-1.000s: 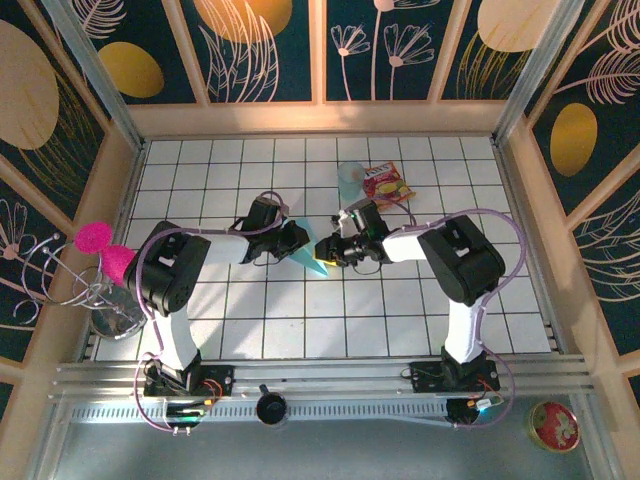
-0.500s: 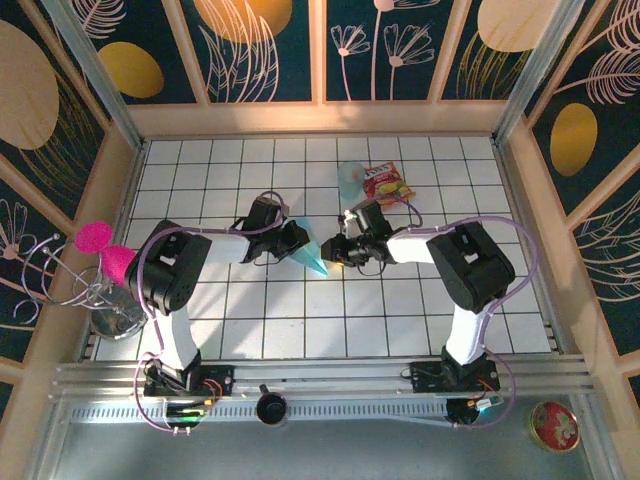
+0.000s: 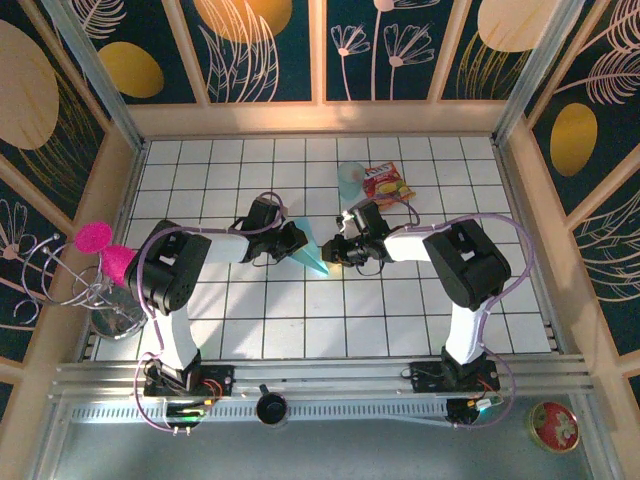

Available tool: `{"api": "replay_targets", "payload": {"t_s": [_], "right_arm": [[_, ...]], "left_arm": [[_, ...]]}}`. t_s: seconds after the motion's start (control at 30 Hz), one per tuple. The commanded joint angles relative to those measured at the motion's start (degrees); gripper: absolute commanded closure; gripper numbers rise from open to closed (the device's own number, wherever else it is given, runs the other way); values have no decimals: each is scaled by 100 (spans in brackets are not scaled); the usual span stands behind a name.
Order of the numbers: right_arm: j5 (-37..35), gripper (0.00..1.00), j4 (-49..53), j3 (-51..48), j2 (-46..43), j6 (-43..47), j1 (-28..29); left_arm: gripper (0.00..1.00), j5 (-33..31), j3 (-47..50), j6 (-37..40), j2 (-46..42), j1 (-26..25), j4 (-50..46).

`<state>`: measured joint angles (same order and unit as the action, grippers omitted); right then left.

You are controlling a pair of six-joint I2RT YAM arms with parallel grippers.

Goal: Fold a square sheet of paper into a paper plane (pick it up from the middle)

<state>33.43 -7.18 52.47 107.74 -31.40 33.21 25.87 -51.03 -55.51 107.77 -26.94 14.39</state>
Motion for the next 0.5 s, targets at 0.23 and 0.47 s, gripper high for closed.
{"api": "replay_targets", "payload": {"t_s": [0.23, 0.47], "right_arm": [[-161, 76, 436, 54, 327, 271, 167], [-52, 75, 188, 27, -27, 289, 161]], "left_arm": [[89, 85, -137, 107, -38, 48, -35], [83, -84, 44, 83, -451, 56, -59]]}}
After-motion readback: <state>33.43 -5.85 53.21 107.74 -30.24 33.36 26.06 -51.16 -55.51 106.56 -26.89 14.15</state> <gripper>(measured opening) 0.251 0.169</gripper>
